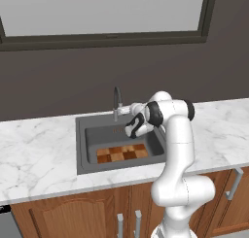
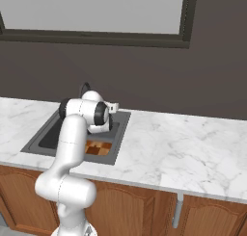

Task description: Turn on the sink faucet with hot water and rinse the cutting board for ten seconds, then turn off the faucet. Push the cutting board to reach the water if necessary.

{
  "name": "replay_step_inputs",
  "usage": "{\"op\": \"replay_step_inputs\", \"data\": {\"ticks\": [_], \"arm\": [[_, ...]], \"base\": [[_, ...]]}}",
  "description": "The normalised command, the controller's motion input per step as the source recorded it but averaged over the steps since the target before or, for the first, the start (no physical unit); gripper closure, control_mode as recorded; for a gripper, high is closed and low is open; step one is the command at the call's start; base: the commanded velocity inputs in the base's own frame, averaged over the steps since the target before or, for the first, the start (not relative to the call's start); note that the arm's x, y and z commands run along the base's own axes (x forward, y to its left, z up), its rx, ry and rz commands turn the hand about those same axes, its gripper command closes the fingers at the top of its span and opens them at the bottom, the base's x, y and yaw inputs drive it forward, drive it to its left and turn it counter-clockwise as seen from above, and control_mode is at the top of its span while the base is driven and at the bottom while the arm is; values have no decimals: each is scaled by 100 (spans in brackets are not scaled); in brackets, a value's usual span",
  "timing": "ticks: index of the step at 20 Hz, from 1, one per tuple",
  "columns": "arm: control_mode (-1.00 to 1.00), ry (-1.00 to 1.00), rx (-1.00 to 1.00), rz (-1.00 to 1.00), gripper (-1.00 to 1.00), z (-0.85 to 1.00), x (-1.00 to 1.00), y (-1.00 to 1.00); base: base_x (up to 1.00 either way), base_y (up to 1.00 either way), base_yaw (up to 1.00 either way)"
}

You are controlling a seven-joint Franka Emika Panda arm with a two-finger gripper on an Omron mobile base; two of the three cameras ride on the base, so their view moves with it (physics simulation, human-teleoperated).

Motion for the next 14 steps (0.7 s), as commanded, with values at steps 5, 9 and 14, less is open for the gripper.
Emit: {"op": "replay_step_inputs", "data": {"ticks": [5,9,14], "arm": [[-100,-5,0,0,-100,0,0,-6],[-100,-4,1,0,-100,0,-4,-21],[-100,-4,2,0,-100,0,-20,-31]], "base": [[0,0,0],[0,0,0],[0,0,0]]}}
